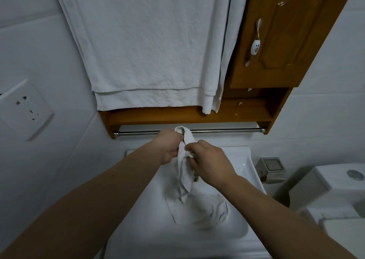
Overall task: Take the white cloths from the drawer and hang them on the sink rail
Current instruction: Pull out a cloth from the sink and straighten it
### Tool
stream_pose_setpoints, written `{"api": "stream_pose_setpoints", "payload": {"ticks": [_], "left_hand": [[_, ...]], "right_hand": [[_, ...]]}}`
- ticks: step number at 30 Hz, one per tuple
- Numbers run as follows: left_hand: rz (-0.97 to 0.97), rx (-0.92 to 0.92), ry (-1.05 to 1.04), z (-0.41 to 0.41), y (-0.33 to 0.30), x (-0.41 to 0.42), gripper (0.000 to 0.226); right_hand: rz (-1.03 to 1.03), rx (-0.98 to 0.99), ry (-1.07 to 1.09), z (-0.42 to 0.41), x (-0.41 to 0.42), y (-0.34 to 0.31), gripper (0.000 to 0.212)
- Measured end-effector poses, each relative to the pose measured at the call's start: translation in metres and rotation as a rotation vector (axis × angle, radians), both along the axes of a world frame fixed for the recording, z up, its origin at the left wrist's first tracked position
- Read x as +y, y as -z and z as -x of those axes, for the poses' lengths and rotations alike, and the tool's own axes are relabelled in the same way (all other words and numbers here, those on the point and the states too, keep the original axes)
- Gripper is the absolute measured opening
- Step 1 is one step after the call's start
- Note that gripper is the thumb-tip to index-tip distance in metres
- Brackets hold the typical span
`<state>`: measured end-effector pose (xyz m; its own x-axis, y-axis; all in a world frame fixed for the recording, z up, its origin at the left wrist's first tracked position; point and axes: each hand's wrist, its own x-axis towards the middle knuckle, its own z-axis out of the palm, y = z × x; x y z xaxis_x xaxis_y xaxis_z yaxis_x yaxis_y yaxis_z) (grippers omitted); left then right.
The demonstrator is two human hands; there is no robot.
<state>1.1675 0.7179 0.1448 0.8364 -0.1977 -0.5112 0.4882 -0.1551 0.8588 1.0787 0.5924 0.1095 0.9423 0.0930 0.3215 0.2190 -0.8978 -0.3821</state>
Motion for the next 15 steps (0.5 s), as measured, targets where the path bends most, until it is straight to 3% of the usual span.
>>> {"api": "stream_pose_setpoints", "payload": {"ticks": [4, 8, 11, 13, 15], "left_hand": [[-0.008, -0.052, 0.156, 0.005, 0.001, 0.006, 0.024], [0.228, 0.074, 0.269, 0.012, 0.002, 0.008, 0.059], [0.35, 0.142, 0.38, 0.019, 0.007, 0.01, 0.077], [0.413, 0.13, 0.453, 0.025, 0.007, 0.011, 0.078], [0.405, 0.056, 0.477, 0.032, 0.007, 0.014, 0.064]], "right_hand": [[-0.31, 0.06, 0.142, -0.003, -0.011, -0.017, 0.015], [-0.642, 0.153, 0.185, -0.006, -0.024, -0.034, 0.004], [-0.886, 0.22, 0.207, -0.008, -0.031, -0.041, 0.009], [-1.017, 0.249, 0.245, -0.008, -0.035, -0.044, 0.011], [-1.137, 0.27, 0.278, -0.008, -0.039, -0.045, 0.013]]}}
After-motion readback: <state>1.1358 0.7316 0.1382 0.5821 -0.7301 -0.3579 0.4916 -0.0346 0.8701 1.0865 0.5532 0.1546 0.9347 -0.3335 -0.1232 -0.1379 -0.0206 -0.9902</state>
